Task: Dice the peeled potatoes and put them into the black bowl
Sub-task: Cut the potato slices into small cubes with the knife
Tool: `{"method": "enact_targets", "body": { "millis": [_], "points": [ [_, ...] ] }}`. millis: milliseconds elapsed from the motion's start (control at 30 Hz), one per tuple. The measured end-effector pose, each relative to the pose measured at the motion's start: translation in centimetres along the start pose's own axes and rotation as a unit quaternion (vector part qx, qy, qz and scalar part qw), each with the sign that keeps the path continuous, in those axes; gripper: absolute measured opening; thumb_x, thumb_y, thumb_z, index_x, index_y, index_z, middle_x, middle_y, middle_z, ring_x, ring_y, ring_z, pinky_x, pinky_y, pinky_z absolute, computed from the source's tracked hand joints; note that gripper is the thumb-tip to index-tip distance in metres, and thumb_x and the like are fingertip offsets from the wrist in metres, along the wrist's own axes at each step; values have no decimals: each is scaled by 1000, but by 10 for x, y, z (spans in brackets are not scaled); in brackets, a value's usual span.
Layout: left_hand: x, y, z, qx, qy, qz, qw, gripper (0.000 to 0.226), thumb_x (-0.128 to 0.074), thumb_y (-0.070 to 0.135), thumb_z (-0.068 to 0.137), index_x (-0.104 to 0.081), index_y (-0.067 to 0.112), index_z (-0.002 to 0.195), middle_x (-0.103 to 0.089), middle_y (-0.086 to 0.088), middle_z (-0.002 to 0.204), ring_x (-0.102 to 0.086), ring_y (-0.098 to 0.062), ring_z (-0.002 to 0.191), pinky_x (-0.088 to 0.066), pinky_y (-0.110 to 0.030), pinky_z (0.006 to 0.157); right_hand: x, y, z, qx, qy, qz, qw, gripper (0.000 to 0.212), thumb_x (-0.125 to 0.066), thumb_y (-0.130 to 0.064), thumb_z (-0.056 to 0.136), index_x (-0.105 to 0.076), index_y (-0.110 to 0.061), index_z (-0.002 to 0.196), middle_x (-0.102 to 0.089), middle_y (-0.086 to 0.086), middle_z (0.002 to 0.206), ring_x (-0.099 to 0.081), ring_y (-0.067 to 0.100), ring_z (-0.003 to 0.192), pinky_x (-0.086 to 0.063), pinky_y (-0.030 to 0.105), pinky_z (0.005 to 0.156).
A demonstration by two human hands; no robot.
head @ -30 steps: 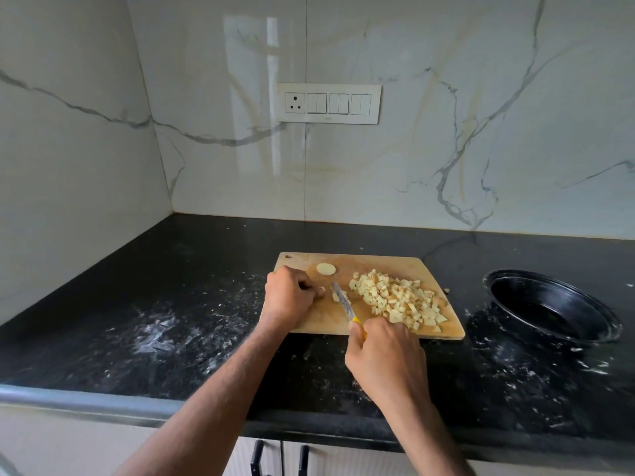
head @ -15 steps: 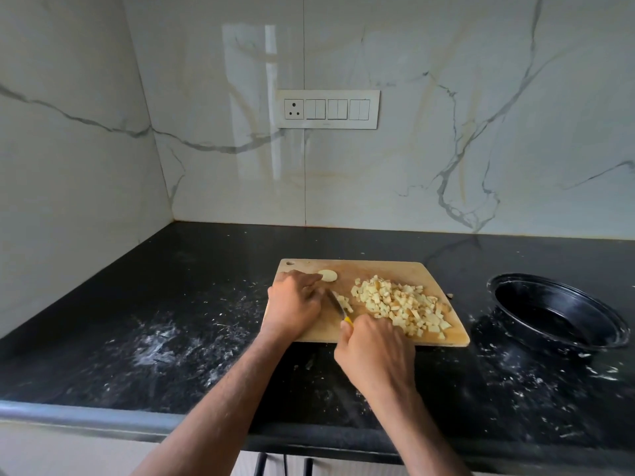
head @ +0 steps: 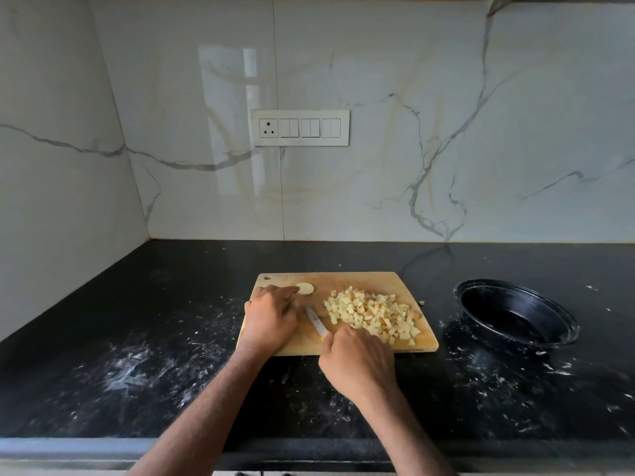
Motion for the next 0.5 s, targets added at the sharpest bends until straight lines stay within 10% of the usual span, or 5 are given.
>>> {"method": "enact_targets", "body": {
  "millis": [233,500],
  "points": [
    [-6,19,-10,-147,-121,40,981,46,-39,42,82,-74,46,110,-53,24,119,-37,-10,123,-24,-37,94,3,8,3,-11,-74,39,996,39,-35,-46,102,-59,-16,105,-65,3,100,-56,22,83,-39,34,71],
    [-7,20,-12,-175,-101,31,979,48,-47,19,76,-62,49,110,-54,16,120,-35,-13,122,-25,-44,94,16,0,-18,78,111,-79,988,37,-47,-49,102,-67,-20,94,-69,1,78,-68,17,72,-45,30,60]
  ]
}}
Point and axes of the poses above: each hand's wrist, its own z-axis towards the middle knuckle, its own x-axis out of the back of the hand, y = z × x, the point moved 5 cm from there along z, towards the middle knuckle
